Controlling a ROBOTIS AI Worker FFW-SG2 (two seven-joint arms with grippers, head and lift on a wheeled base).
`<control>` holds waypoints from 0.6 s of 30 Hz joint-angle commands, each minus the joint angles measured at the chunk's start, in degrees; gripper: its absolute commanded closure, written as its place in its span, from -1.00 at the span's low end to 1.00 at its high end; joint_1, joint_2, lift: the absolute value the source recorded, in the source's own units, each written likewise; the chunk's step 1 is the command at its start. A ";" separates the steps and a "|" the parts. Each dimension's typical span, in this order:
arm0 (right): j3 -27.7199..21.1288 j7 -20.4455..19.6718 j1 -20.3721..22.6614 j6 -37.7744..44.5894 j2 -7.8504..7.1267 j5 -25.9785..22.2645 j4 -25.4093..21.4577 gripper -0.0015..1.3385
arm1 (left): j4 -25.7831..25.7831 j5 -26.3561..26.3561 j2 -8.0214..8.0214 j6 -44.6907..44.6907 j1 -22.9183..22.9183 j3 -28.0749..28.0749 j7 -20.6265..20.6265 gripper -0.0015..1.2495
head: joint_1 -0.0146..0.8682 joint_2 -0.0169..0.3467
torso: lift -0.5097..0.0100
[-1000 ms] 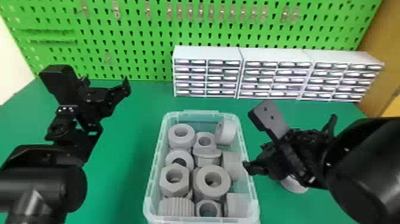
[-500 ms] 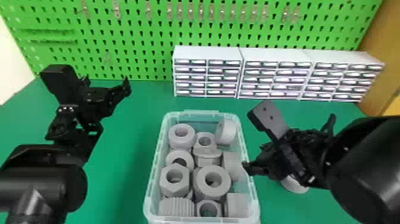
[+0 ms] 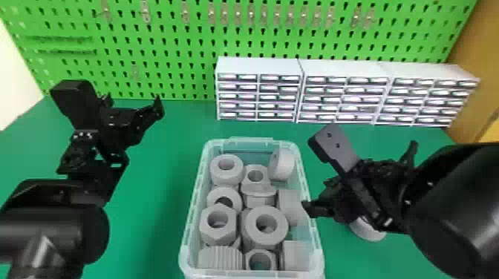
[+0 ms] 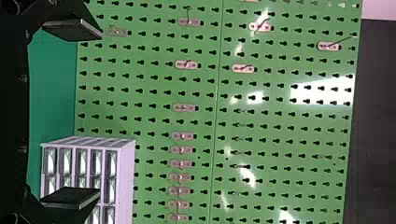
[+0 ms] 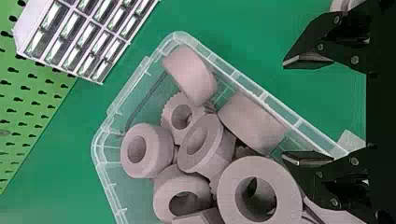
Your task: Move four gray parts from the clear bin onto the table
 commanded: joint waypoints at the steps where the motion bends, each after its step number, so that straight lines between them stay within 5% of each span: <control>1: 0.27 -0.01 -0.24 0.08 0.00 0.00 0.21 -0.17 | 0.00 0.00 0.00 0.00 0.00 -0.02 0.00 -0.83 | 0.59 -0.76 | 0.77; 18: 1.41 -0.01 -2.27 0.08 1.15 1.85 2.32 -0.17 | 0.08 0.00 0.00 0.00 0.09 -0.02 0.00 -0.83 | 0.59 -0.76 | 0.77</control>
